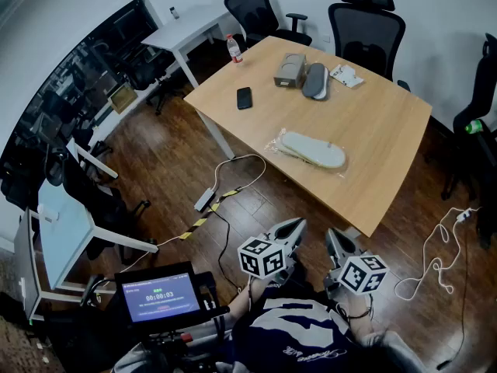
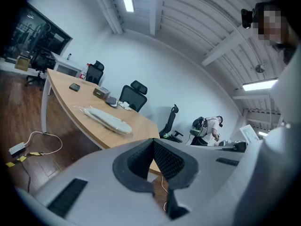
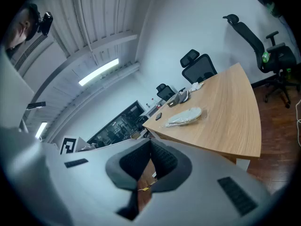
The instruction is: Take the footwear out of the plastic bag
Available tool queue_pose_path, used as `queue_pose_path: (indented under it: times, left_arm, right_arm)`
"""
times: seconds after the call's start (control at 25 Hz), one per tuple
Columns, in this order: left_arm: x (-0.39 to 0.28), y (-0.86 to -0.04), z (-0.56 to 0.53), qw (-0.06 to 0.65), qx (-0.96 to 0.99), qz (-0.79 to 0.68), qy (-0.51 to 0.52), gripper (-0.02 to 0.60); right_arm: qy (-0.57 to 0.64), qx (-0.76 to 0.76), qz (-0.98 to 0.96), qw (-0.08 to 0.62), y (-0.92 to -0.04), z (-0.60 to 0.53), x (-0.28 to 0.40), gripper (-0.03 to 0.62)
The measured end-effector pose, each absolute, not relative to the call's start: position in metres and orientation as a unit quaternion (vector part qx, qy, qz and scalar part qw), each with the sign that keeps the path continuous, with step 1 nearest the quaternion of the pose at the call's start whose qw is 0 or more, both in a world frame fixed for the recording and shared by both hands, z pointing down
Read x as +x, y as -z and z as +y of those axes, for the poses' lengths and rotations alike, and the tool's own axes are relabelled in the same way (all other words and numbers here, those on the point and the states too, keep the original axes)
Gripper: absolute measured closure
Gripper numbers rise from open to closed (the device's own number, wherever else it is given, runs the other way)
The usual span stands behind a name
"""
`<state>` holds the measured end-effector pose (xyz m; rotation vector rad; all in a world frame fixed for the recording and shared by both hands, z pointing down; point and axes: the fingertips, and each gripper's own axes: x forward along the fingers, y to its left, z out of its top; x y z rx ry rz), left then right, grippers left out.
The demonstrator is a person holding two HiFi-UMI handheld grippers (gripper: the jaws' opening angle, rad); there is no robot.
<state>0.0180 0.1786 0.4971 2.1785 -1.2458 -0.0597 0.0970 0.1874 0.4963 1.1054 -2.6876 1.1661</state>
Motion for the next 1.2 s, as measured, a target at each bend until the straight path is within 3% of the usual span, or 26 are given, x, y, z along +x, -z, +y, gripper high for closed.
queue_pose_path:
  times: [0.72,1.2]
  left_arm:
    - [-0.073,-0.527,0.032,0.336,0.804,-0.490,0.033,0.578]
    - [-0.149,-0.573,-0.068,0.410,0.786,-0.463,0.013,0.578]
  right_arm:
    - [-0.374,0.370,-0.850,0.011,-0.504,0.057,0.044,0.597]
    - [-0.381,0.425,-0.821,0.003,-0.510,-0.038,-0.004,0.597]
